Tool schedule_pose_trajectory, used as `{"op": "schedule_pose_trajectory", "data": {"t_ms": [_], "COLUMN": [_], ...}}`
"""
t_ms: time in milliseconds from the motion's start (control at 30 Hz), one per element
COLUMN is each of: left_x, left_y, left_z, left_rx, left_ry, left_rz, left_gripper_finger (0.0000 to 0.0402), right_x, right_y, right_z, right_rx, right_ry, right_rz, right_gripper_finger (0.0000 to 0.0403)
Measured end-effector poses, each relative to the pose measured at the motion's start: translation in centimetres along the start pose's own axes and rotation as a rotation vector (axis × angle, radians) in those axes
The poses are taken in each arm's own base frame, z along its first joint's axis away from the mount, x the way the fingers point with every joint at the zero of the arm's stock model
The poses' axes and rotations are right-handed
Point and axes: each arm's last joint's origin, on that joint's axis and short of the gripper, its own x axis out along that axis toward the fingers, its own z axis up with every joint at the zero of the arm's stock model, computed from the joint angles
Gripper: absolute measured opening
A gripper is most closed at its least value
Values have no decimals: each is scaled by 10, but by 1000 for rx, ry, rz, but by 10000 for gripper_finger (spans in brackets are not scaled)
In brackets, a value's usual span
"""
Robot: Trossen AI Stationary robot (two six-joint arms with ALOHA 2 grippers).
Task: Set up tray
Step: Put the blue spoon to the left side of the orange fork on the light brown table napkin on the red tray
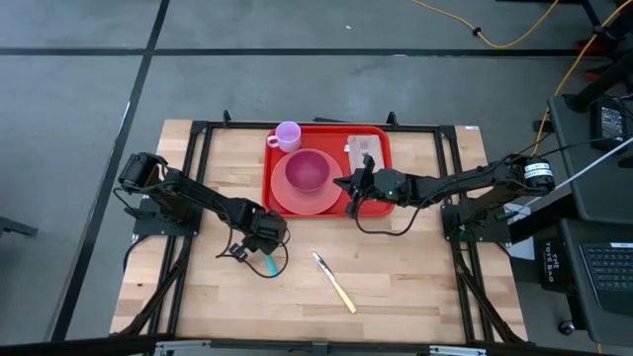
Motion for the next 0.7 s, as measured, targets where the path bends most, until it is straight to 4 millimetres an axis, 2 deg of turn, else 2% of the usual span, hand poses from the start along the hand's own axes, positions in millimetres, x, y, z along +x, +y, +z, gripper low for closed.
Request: {"op": "schedule_pose_trajectory", "data": {"t_ms": [467, 700], "left_x": [0, 0], "left_y": [0, 0], "left_z": [1, 3], "left_rx": [24, 42], "left_ry": [-22, -35], "left_rz": [-17, -25], "left_gripper_finger": [84, 30], "right_x": [0, 0], "right_y": [0, 0], "right_z": [0, 0], "right_rx": [0, 0], "right_ry": [0, 0], "right_rz": [0, 0], "right_gripper_finger": [21, 21]}}
